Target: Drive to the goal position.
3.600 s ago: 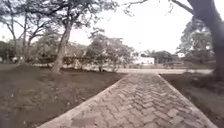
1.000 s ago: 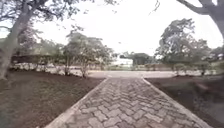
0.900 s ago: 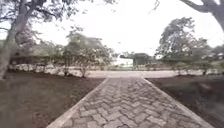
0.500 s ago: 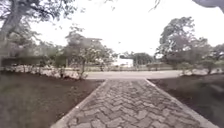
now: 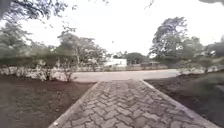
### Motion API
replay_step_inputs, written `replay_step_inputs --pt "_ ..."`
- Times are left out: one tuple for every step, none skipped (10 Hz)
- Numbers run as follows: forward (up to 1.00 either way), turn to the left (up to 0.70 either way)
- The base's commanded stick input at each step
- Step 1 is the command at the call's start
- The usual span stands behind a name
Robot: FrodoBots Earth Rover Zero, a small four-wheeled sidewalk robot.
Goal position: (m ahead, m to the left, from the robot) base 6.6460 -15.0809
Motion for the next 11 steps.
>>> replay_step_inputs --pt "0.70 -0.34" --pt "0.70 0.00" --pt "0.70 0.00" --pt "0.70 0.00" --pt "0.70 0.00" --pt "0.70 0.00" --pt "0.70 0.00" --pt "0.70 0.00" --pt "0.70 0.00" --pt "0.70 0.00" --pt "0.70 0.00"
